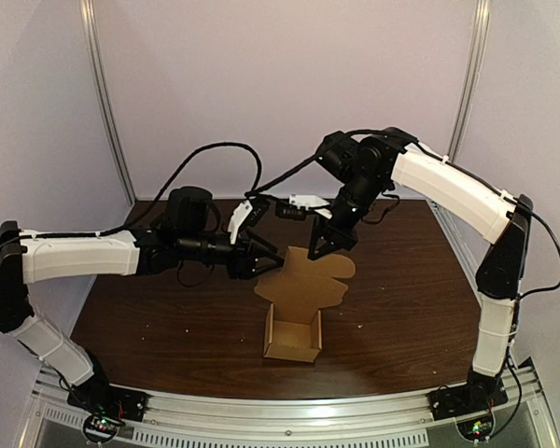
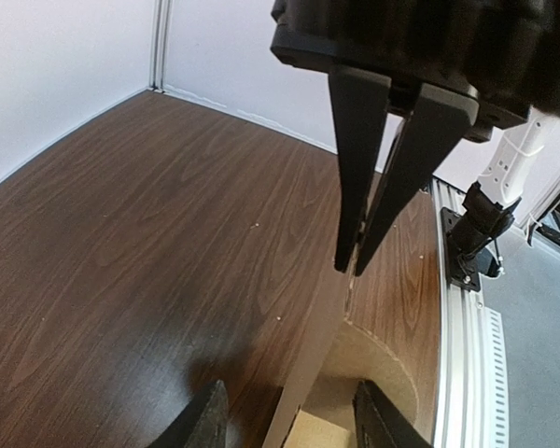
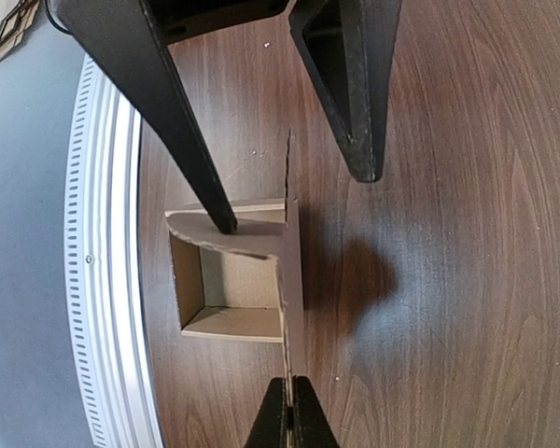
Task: Fold the paper box
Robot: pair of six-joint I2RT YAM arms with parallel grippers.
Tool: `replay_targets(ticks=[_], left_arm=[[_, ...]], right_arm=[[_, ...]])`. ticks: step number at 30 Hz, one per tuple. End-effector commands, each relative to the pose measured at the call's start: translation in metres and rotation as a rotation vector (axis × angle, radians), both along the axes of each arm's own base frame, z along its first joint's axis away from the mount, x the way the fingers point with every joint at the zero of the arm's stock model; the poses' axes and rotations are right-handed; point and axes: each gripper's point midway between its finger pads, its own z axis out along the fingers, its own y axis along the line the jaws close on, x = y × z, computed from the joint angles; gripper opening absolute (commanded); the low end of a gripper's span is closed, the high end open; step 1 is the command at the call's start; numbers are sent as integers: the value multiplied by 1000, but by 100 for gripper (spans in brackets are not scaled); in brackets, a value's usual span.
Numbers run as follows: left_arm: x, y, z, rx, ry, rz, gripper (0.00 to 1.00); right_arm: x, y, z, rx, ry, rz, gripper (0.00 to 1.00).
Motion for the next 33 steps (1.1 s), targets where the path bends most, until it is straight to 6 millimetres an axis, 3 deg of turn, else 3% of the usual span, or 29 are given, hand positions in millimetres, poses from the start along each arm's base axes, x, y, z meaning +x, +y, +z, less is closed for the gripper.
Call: replay_targets(ticks=[1,15,28,33], left_arm=[[-15,-17,10,-56,-20,-97,50],[-25,-32,6,-89,-18,-189,46],[-35,-40,7,-89,31,-263,2],[-34,-38,8,-96,25,-244,0]], right_arm=[[-17,-5,3,-4,80,12,0],[-64,-5,34,157,218,201,0],[-66,-5,26,127,224,211,0],[-63,-4,25,117,224,188,0]])
